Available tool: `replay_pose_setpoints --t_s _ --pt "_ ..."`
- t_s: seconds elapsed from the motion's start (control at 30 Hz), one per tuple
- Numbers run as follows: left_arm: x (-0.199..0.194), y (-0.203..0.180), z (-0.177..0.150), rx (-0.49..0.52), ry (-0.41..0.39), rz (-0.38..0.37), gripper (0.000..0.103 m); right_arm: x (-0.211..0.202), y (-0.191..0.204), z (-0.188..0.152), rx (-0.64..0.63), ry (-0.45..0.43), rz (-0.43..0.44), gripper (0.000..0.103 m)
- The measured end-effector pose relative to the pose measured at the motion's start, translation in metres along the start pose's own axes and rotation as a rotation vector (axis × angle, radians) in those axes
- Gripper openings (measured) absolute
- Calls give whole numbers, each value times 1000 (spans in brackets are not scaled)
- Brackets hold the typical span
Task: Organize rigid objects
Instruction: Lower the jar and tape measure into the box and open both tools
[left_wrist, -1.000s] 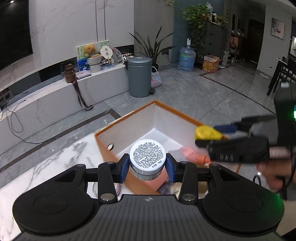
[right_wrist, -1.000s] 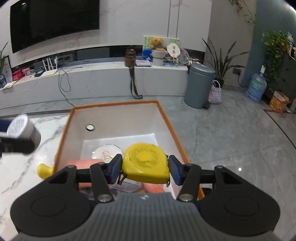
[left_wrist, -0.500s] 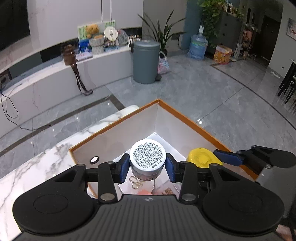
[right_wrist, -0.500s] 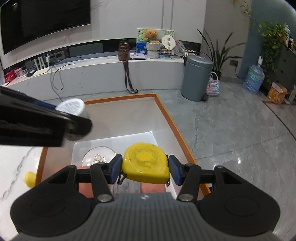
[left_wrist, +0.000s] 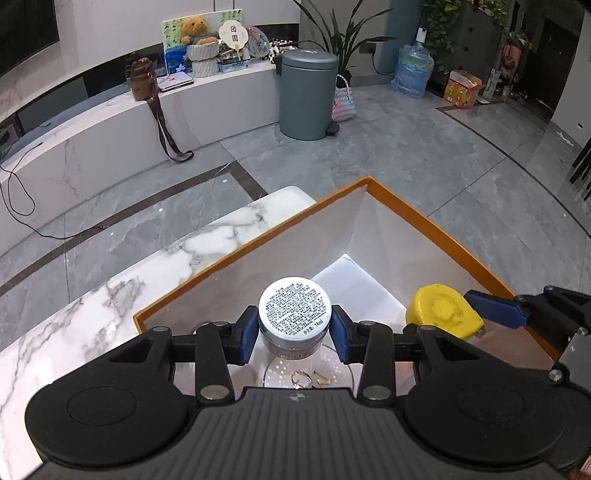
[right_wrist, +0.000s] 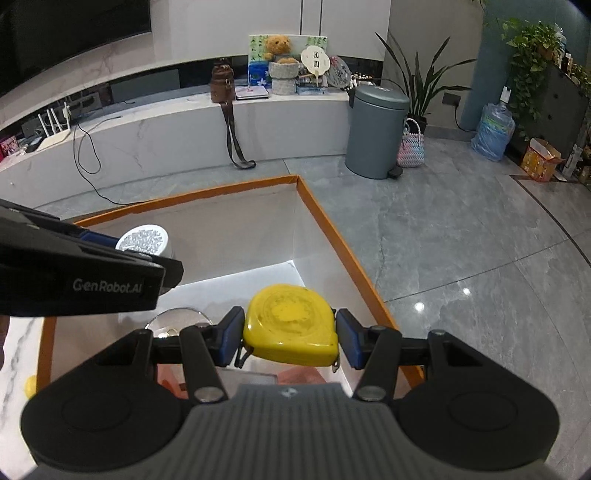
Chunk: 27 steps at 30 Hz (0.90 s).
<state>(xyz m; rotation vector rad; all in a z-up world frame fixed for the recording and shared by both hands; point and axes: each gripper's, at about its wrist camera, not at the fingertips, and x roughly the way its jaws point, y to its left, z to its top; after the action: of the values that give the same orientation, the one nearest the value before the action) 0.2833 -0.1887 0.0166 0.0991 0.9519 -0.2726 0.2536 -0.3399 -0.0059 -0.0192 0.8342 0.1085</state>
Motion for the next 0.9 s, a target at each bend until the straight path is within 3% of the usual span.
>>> replay_pose_setpoints --t_s 0.47,0.5,0.53,0.57,0.8,0.83,0.9 --pt "22 3 -7 1 69 3 46 27 9 1 -34 62 -74 54" --pt "23 2 -6 4 74 6 46 28 10 2 -41 63 -72 52" --pt "24 1 -6 10 78 9 46 28 12 2 -49 64 -69 39" --pt "25 -1 -7 14 81 10 46 30 13 2 -51 71 -58 36" --pt "26 -1 -4 2 88 1 47 32 8 0 -34 91 -44 39" --pt "26 -1 -4 1 90 -3 49 32 7 0 -31 88 -41 41" --pt "26 -1 -3 -1 84 -10 67 31 7 0 -28 85 -37 42"
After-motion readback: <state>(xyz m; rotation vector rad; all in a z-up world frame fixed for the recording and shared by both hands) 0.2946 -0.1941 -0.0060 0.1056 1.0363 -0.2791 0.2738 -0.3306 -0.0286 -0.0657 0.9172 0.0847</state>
